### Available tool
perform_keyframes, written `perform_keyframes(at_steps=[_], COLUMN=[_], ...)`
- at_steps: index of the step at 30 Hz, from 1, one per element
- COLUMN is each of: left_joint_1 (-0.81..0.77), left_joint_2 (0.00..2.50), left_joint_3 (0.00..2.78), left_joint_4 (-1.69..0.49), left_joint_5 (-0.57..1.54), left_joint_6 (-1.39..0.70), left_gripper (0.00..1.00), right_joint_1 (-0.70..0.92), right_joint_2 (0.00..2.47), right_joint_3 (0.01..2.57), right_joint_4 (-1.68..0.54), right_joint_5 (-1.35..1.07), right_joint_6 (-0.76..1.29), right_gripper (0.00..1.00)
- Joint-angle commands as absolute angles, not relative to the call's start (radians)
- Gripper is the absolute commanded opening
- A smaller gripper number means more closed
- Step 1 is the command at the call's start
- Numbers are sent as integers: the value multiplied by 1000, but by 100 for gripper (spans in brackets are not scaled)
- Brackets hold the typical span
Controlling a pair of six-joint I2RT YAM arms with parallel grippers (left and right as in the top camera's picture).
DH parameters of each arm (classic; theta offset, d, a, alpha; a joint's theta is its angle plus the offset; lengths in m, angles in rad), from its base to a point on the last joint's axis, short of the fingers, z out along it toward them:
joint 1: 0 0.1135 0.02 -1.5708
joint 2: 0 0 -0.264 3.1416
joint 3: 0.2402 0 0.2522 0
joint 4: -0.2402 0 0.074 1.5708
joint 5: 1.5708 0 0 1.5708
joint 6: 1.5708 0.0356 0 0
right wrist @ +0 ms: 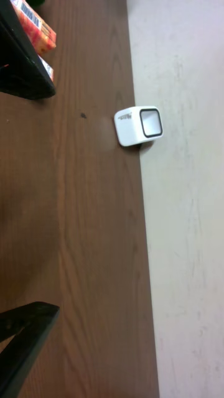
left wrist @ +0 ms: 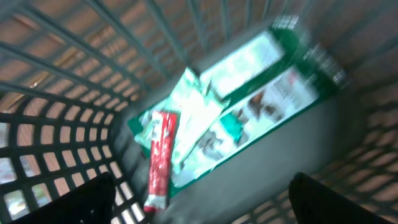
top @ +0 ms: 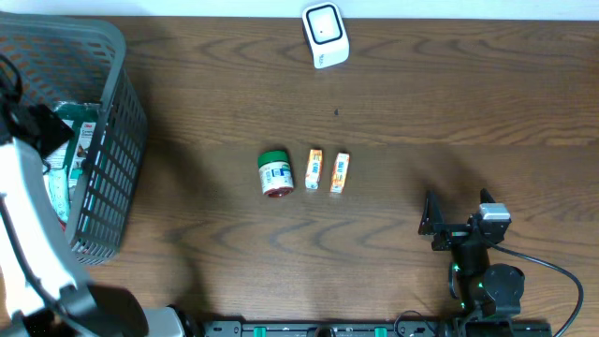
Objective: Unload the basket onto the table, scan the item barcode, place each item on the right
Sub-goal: 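Reach the left gripper into the basket and grasp the green wipes packs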
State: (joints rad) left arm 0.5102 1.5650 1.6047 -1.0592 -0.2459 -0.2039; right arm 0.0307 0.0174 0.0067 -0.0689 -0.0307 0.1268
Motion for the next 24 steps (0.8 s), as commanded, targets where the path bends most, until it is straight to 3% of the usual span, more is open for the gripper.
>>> perform_keyframes(at_steps=[1, 15, 24], left_joint_1=[527, 527, 526], left_joint_2=[1679, 1975, 2033], left_joint_3=[1608, 1581, 1579], left_joint_4=[-1123, -1180, -1166], left_joint_5=[-269, -313, -278], left_joint_6=[-126, -85, -43], left_gripper=[92, 97, 99], right_joint_1=[39, 39, 39], right_joint_2=[14, 14, 14], right_joint_3=[5, 5, 5], right_joint_4=[-72, -72, -72], right_joint_5=[-35, -35, -35], right_joint_6=[141, 141, 142], right_gripper=[99, 99, 99])
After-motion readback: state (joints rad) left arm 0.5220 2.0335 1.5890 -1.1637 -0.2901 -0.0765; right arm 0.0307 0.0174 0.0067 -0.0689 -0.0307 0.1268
